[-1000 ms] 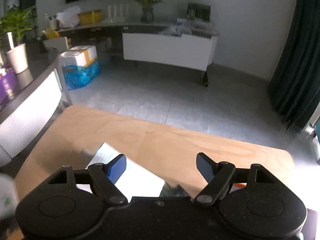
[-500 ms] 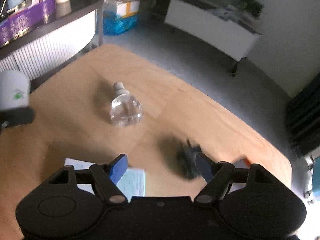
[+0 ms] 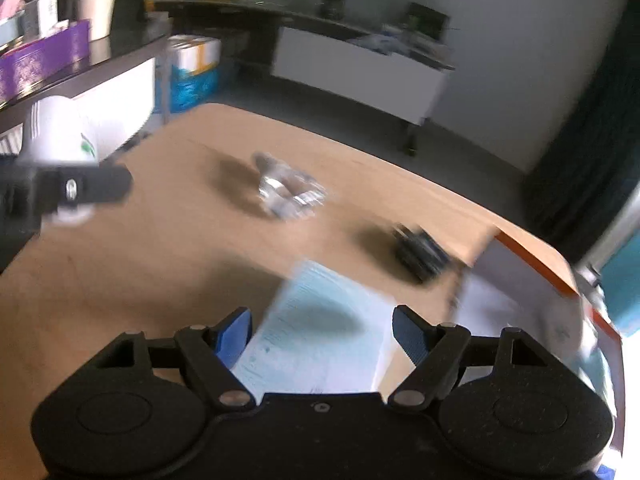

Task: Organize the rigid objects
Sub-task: 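Grasp and lift the teal product box with the right gripper while the left gripper holds the adapter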

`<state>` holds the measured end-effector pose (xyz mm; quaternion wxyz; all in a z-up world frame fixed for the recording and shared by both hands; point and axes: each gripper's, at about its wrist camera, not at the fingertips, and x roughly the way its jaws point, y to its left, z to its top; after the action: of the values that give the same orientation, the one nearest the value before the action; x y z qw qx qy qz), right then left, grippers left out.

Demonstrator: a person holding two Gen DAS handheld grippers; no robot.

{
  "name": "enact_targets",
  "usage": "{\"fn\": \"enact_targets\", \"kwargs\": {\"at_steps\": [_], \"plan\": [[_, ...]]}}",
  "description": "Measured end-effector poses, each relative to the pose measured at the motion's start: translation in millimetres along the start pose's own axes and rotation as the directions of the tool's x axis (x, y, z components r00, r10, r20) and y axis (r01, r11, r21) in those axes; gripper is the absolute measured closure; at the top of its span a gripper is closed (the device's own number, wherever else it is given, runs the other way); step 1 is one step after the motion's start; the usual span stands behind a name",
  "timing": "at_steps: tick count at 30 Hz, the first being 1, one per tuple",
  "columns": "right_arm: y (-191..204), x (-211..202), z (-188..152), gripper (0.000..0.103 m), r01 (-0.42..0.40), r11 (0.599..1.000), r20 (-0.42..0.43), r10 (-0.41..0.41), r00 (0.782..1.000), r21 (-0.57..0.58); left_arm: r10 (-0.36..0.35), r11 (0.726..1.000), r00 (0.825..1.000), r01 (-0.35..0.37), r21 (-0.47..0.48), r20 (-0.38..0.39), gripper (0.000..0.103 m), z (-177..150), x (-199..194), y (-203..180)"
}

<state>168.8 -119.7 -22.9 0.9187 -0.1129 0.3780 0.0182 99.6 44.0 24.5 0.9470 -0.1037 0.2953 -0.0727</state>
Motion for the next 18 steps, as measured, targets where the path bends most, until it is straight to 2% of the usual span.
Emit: {"fn": "enact_targets", "kwargs": {"at_steps": [2,4,6,8,11,13,16,18], "plan": [[-16,-10,-13,0.01,0.03,0.994,-0.016,-0.028,0.999,0.109,-0.006,1.0,1.0,0.006,-0.004,-0.003,0.036,-1,0,0],[-29,-20,-23,0.007,0.009,0.967,-0.012,-0.006,1.0,0.254,-0.018,1.0,1.0,0.018,-0.003,-0.006,0.036,-1,0,-3],[-37,-22,-29,0.004,-0.028,0.937,0.01,0.026,1.0,0.348,-0.029,0.999,1.0,0.029,0.015,-0.008,0.036,-2,0,-9],[-37,-17,-26,0.003,-0.082,0.946,0.02,0.079,0.997,0.314,-0.039,0.999,0.999,0.04,0.032,-0.01,0.036,-3,-1,-14],[-30,-12,-13,0.003,-0.122,0.987,0.007,0.121,0.993,0.105,-0.059,0.997,0.998,0.06,0.043,-0.014,0.036,-7,-5,-15],[-31,-7,-7,0.003,-0.164,0.986,-0.036,0.164,0.986,-0.006,-0.059,0.997,0.998,0.059,0.041,-0.019,0.036,-10,-6,-14],[-45,6,2,0.001,-0.203,0.979,-0.068,0.202,0.977,-0.012,-0.054,0.998,0.998,0.055,0.032,-0.025,0.036,-11,-4,-12],[-53,17,3,0.001,-0.263,0.964,-0.093,0.264,0.96,0.024,-0.055,0.998,0.998,0.055,0.033,-0.022,0.036,-10,-5,-12]]}}
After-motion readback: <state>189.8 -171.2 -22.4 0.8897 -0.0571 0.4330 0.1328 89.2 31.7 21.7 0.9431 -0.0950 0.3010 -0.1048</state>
